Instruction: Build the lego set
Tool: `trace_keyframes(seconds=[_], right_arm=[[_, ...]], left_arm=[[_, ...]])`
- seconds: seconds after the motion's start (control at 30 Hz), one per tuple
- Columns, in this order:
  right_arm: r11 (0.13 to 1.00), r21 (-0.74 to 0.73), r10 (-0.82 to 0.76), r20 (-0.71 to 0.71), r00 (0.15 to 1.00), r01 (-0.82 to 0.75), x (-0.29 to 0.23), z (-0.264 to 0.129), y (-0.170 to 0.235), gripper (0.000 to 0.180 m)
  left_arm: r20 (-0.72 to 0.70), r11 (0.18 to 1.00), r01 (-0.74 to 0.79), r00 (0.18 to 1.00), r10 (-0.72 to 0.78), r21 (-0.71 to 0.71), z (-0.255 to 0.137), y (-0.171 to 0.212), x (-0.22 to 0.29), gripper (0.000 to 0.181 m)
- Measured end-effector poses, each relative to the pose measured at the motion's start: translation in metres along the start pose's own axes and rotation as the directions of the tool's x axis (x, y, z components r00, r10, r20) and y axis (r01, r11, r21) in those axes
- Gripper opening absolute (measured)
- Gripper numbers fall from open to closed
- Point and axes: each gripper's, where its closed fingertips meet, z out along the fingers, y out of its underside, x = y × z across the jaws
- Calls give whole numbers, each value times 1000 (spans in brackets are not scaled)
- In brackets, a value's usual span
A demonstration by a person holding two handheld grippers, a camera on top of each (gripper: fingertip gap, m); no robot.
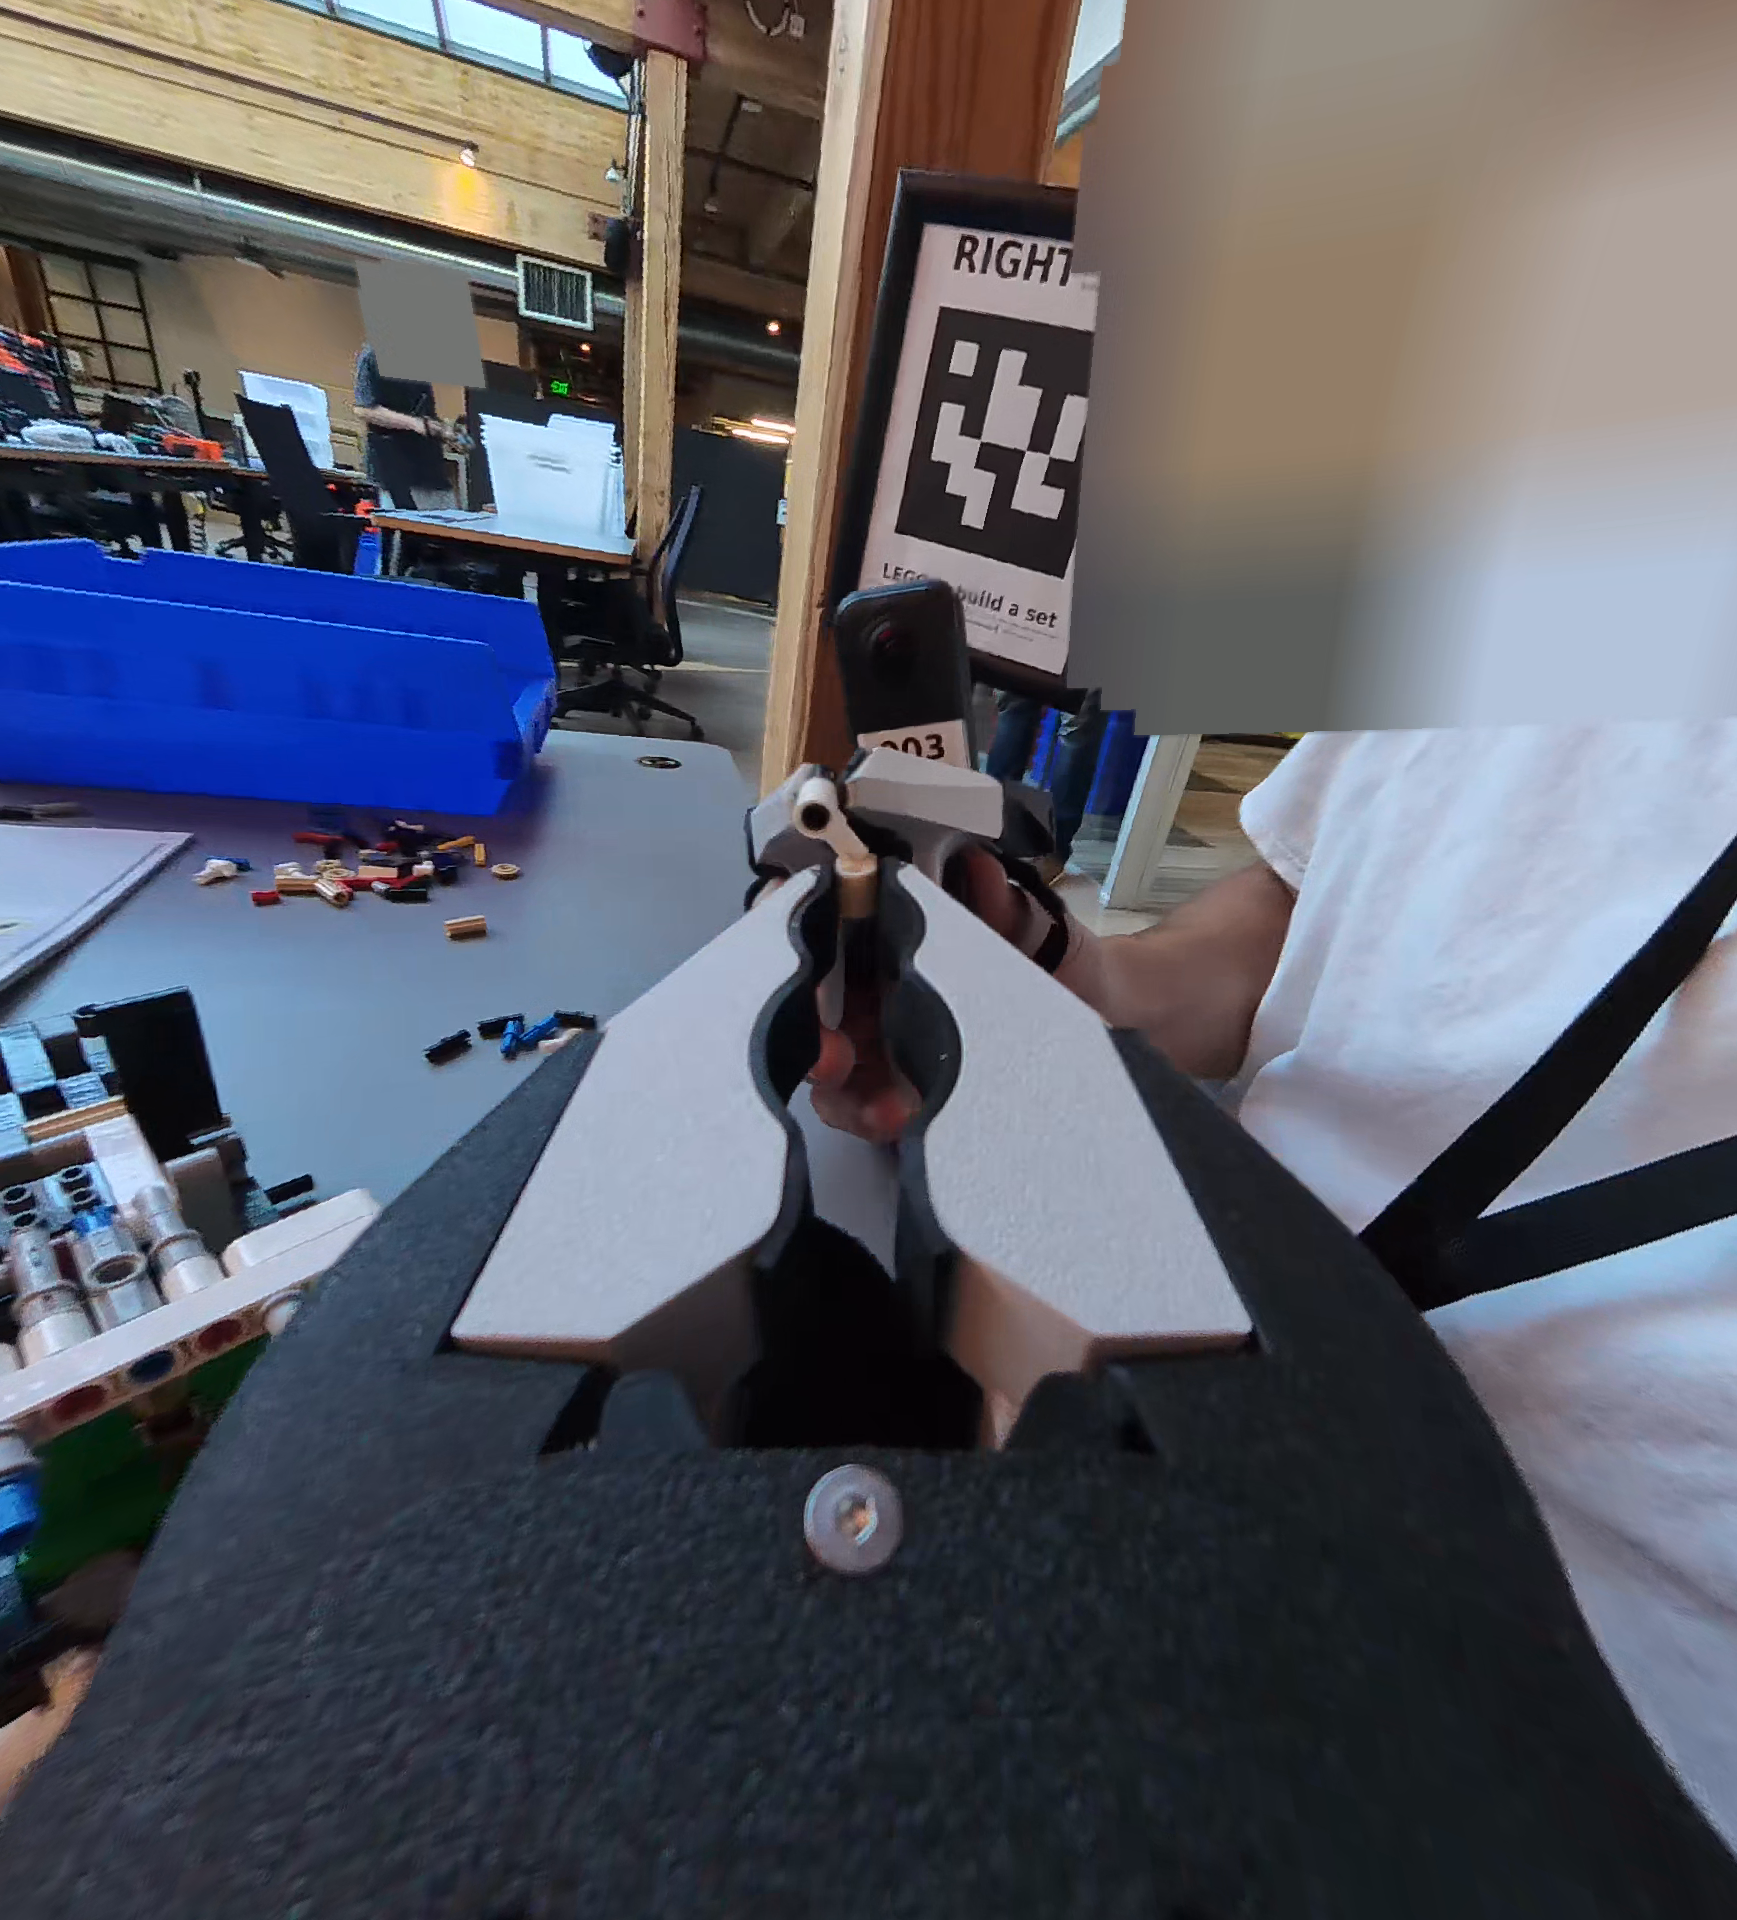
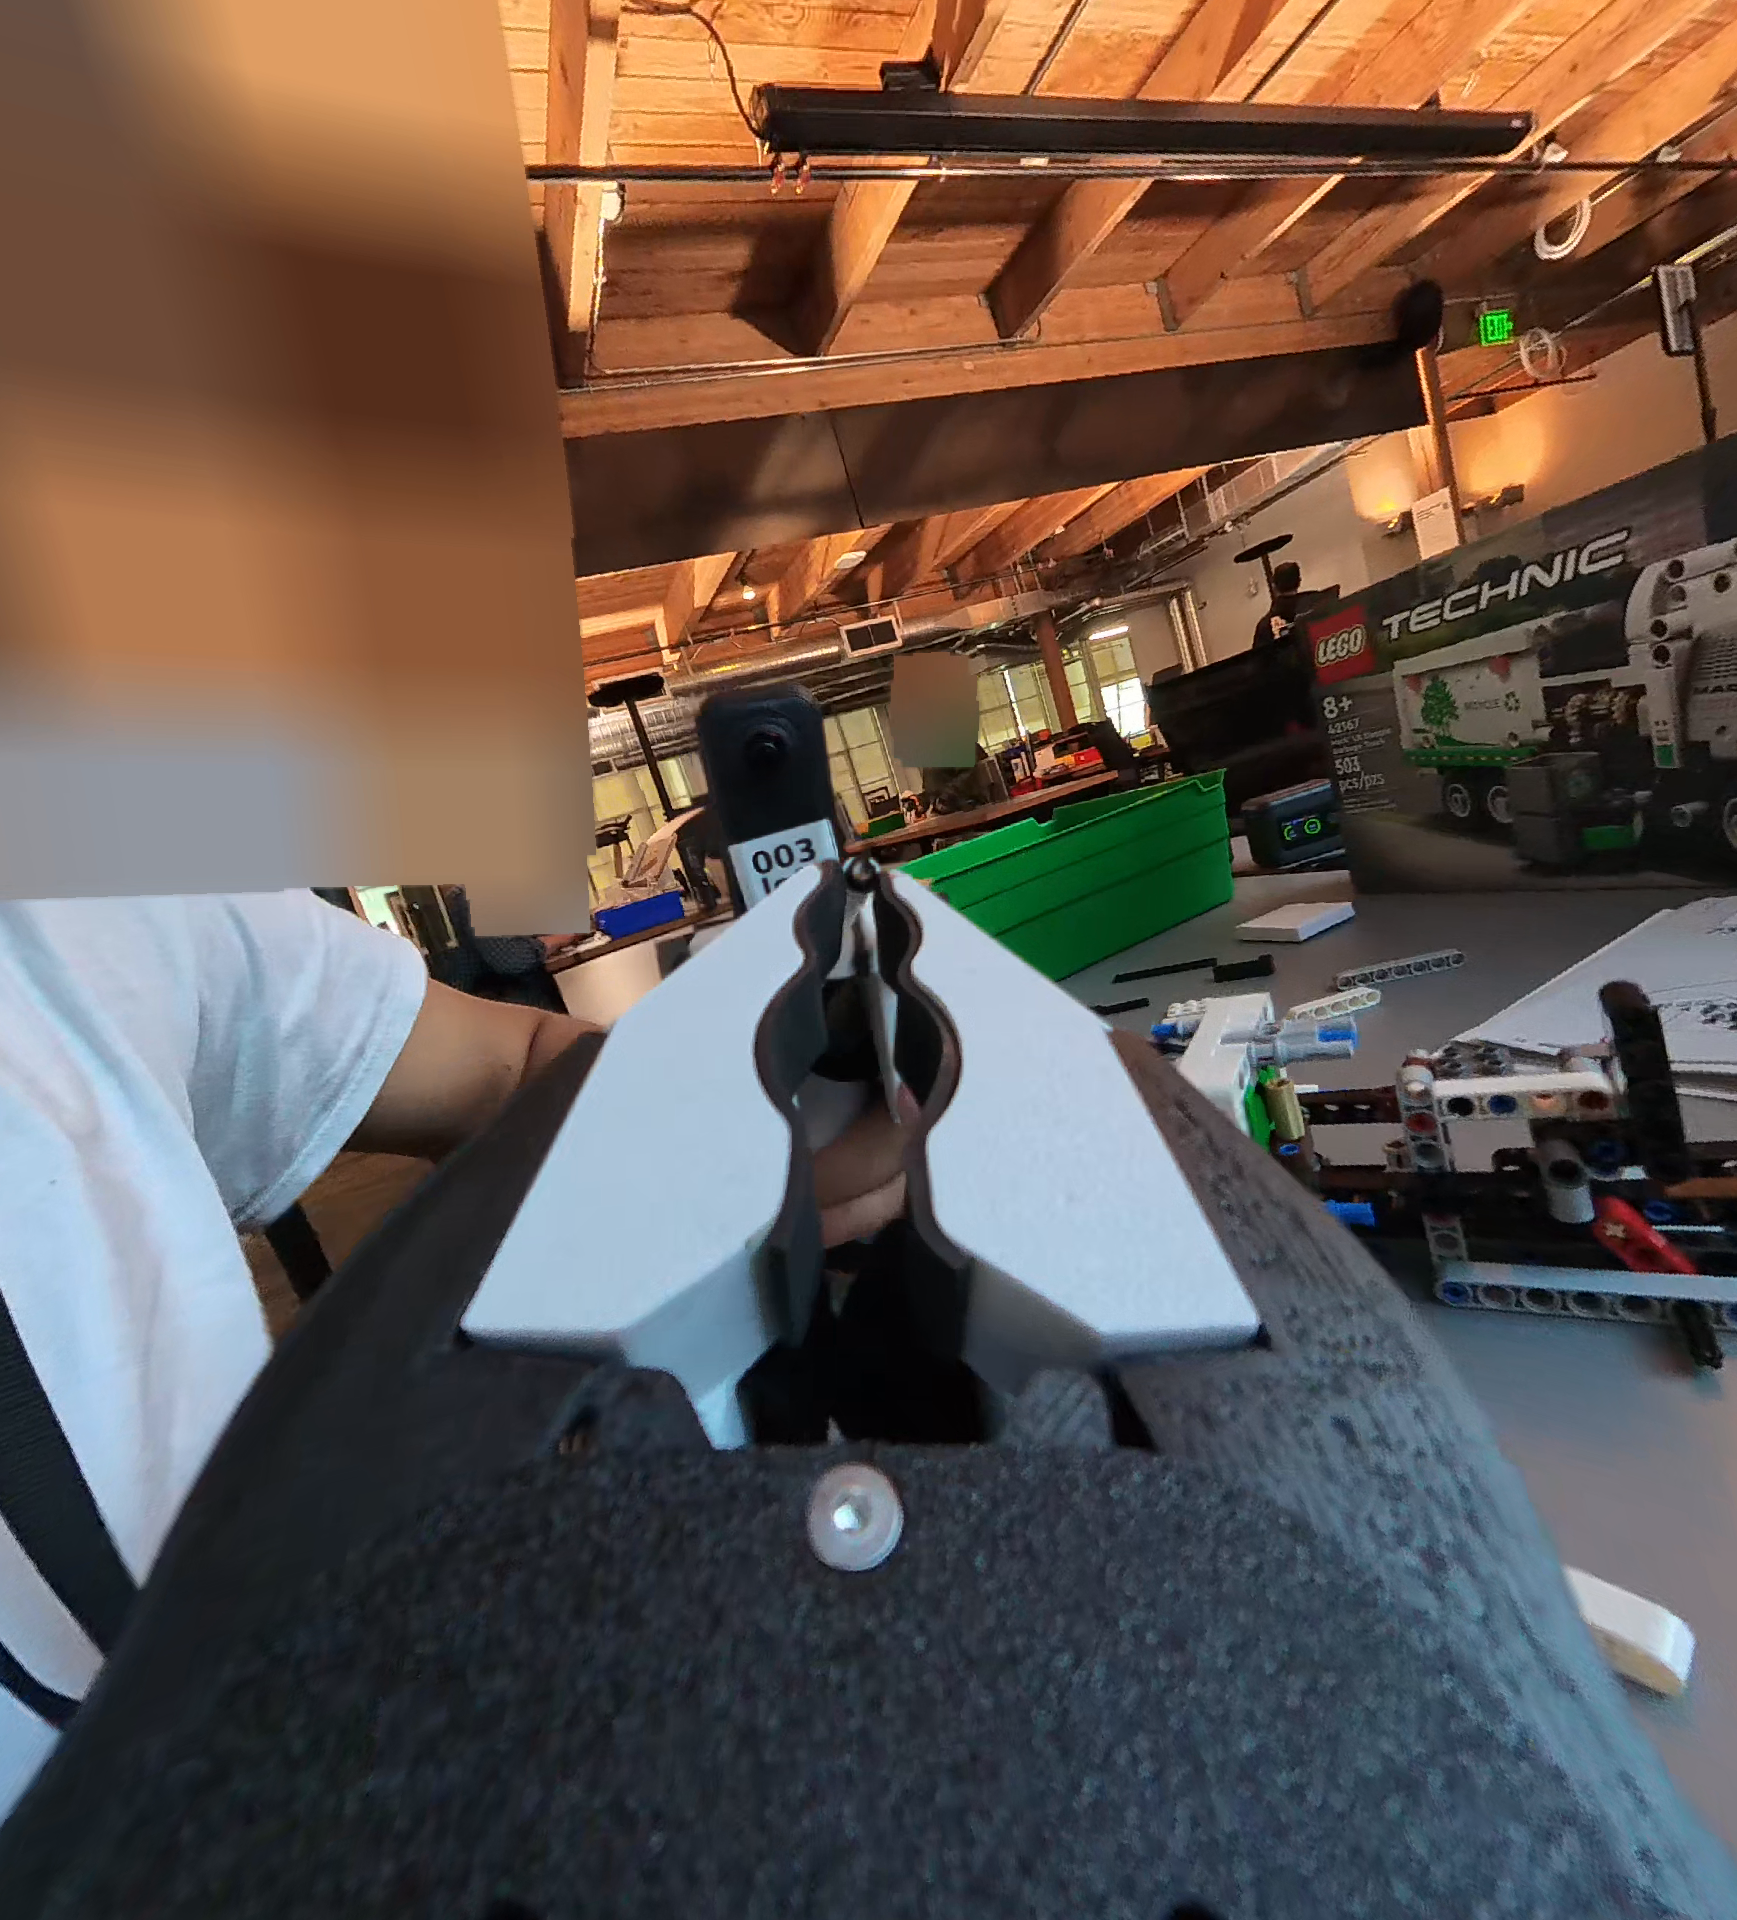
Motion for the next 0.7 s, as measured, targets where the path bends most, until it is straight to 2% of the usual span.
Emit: trace_keyframes(seconds=[0.2, 0.5, 0.63, 0.7], right_arm=[[973, -84, -216, 17, 976, 216, -5, -1, 2, 4], [932, -155, -329, 26, 944, 329, -4, -10, 6, 3], [840, -253, -489, 31, 872, 480, 0, -11, 9, 3], [799, -316, -516, 76, 853, 511, -3, -14, 9, 3]], left_arm=[[-81, 996, 93, 993, -92, 8, -1, 1, 4, 3], [-180, 972, 234, 957, -226, 22, -3, -1, 5, 4], [-155, 973, 231, 960, -231, -21, -1, 5, 1, 4], [-126, 983, 173, 976, -179, -61, 0, 11, 0, 4]])
